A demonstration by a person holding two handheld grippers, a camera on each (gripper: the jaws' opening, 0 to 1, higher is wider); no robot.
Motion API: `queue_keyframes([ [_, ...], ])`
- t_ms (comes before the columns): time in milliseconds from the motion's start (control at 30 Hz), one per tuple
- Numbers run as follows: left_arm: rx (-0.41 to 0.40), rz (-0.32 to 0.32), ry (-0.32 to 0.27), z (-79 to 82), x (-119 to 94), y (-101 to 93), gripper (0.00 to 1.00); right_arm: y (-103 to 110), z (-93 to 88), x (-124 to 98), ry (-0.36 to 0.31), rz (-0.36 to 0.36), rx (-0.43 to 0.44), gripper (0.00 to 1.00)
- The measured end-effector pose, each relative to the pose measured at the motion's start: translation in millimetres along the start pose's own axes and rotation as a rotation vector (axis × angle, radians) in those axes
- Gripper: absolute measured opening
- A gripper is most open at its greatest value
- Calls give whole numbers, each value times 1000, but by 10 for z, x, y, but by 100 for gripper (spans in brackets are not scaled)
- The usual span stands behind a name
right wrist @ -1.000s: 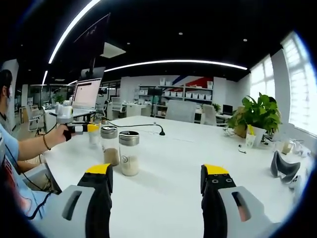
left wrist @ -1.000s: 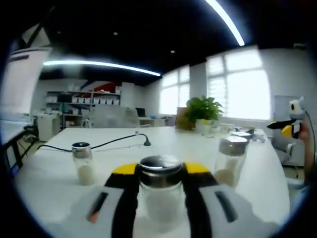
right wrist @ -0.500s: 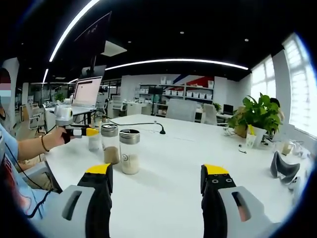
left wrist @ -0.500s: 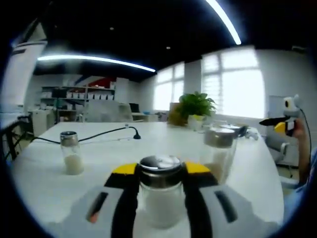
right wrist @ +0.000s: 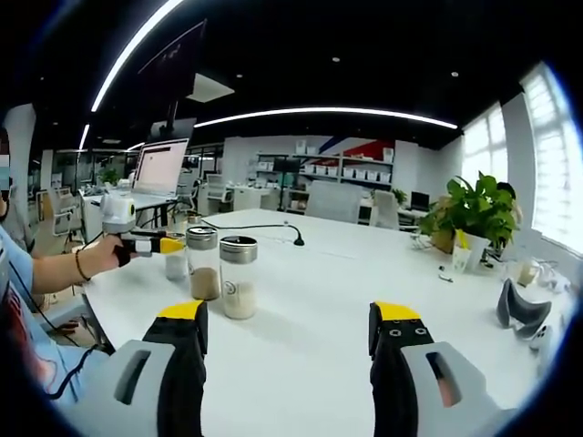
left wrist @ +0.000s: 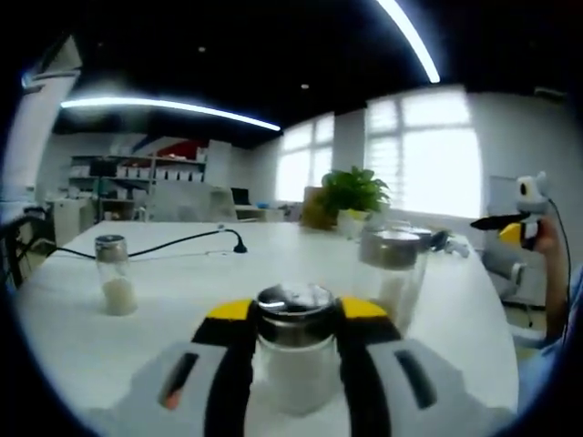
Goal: Rotate the seasoning bottle until the label or dispensing opening points toward the visible target arrow and the bottle remains upright within the marked orientation range
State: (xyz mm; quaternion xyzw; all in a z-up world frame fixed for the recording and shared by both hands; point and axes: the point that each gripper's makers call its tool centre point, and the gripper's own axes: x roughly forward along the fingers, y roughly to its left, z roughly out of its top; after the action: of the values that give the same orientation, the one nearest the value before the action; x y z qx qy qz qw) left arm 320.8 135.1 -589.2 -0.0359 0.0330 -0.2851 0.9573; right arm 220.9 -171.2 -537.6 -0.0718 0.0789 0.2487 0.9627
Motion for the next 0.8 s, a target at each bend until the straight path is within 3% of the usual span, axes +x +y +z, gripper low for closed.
queue_keyframes([
  [500, 99, 9, 12, -41, 3, -91, 36, 16, 6, -5, -3, 1, 1, 74],
  [800, 52, 13, 14, -42, 5, -50, 36, -30, 8, -28, -1, -24, -6, 74],
])
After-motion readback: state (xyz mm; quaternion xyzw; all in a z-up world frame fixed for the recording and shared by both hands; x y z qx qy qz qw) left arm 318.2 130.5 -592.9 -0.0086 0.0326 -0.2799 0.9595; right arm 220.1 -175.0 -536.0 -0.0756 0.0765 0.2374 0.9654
